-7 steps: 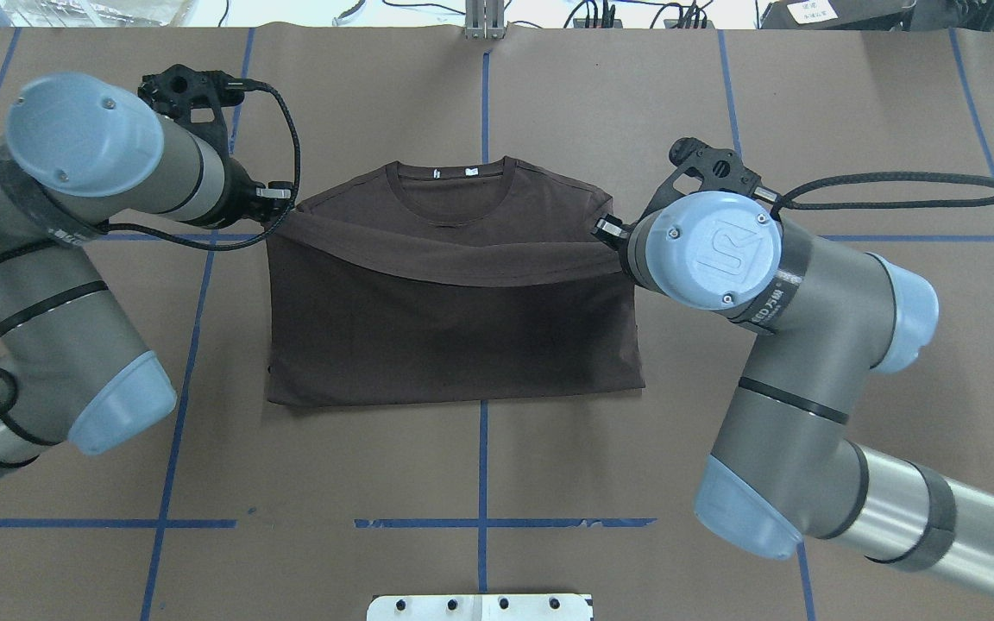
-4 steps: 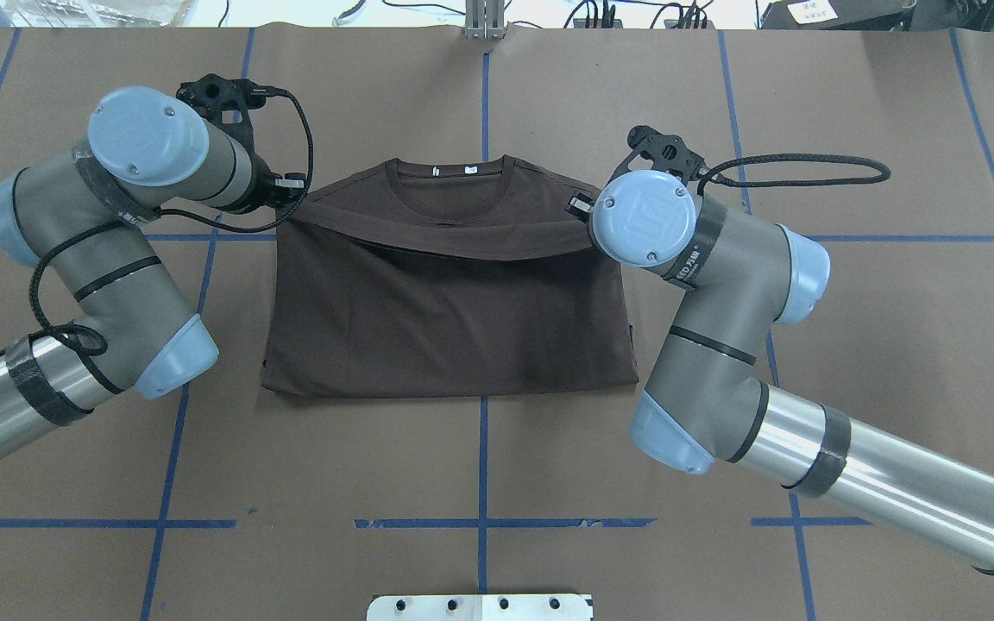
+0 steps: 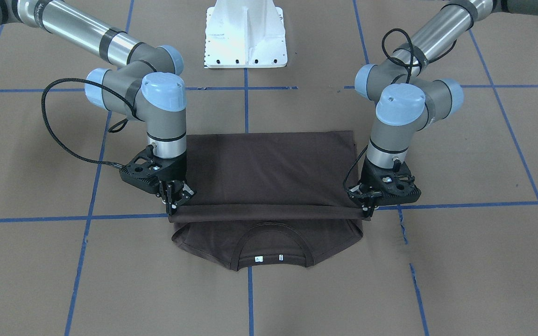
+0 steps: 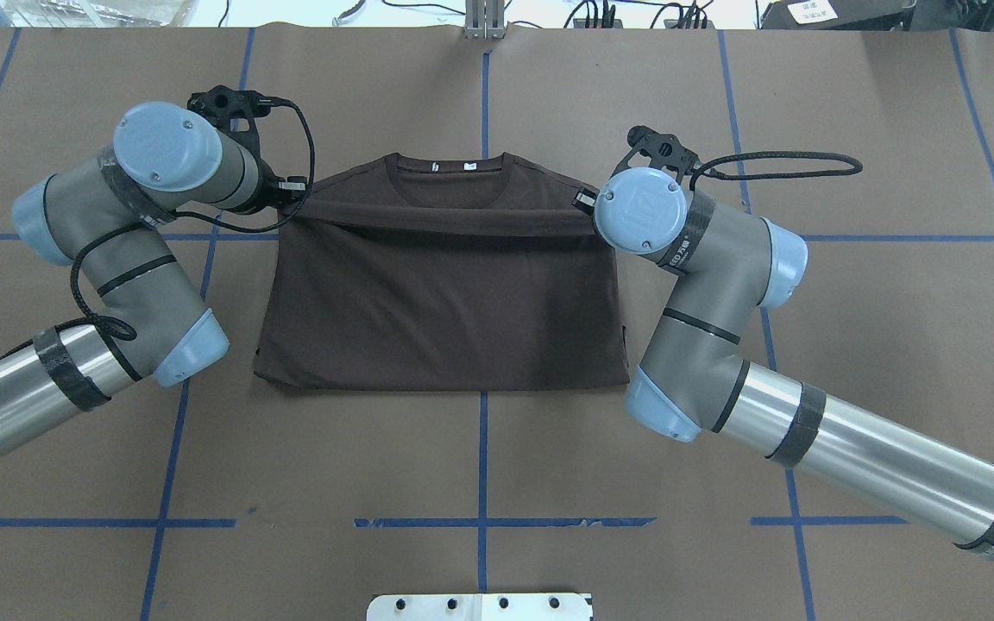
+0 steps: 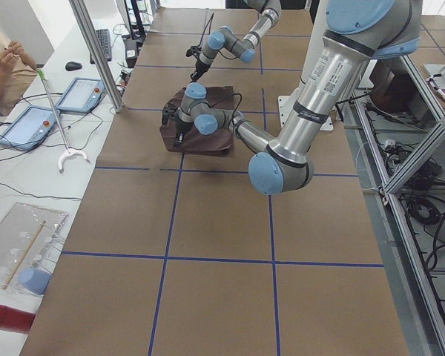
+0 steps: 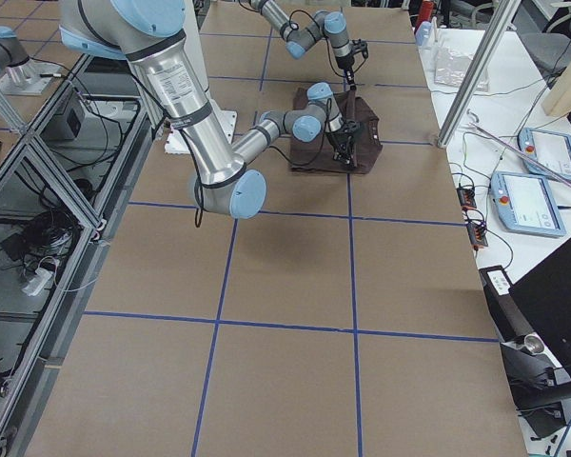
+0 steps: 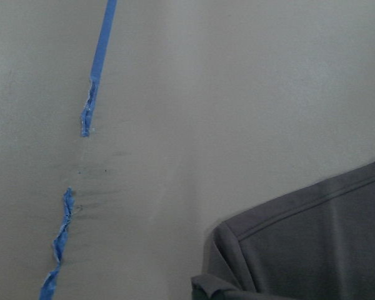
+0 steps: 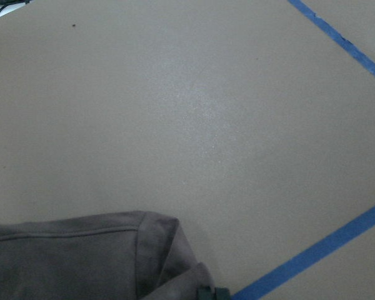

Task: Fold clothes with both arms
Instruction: 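Lay the hem near the collar and open both grippers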

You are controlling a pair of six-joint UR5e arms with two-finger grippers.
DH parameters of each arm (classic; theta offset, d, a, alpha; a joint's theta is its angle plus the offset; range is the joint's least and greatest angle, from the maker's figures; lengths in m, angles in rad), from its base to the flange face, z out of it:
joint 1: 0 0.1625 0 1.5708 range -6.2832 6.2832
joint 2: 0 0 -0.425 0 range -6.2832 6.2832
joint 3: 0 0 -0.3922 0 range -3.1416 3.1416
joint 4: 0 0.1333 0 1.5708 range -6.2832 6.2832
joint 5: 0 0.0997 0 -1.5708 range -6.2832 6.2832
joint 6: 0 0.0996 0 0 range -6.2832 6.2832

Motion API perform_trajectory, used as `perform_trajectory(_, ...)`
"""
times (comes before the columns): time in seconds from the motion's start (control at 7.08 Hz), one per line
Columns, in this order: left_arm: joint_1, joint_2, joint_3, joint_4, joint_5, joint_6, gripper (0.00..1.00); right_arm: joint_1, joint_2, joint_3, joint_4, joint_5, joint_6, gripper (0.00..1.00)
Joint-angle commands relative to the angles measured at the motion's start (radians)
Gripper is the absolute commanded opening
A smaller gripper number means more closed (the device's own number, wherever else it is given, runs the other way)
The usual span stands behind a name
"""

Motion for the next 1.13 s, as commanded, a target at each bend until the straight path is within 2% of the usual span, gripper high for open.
perform_trajectory(0.0,-0.004,0.004,-0.019,-0.002,-0.002,0.137,1.0,0.009,0.002,0.011,0.004,0.007,-0.147,1.0)
perform_trajectory(0.14,-0.004,0.013,-0.055,-0.005,-0.01,0.153,1.0,0.031,-0.011,0.015,0.007,0.07,-0.166,1.0)
perform_trajectory(0.28,-0.004,0.03,-0.091,-0.005,-0.011,0.154,1.0,0.055,-0.04,0.07,0.006,0.125,-0.257,1.0)
perform_trajectory(0.57,0.007,0.139,-0.221,-0.008,-0.019,0.147,1.0,0.063,-0.126,0.197,0.006,0.162,-0.309,1.0)
perform_trajectory(0.71,0.018,0.202,-0.28,-0.016,-0.063,0.126,1.0,0.062,-0.134,0.215,0.006,0.162,-0.309,1.0)
perform_trajectory(0.85,0.053,0.299,-0.324,-0.089,-0.062,0.061,1.0,0.062,-0.134,0.215,0.006,0.162,-0.309,1.0)
perform_trajectory(0.99,0.102,0.382,-0.331,-0.232,-0.056,-0.034,0.9,0.062,-0.134,0.216,0.006,0.162,-0.309,1.0)
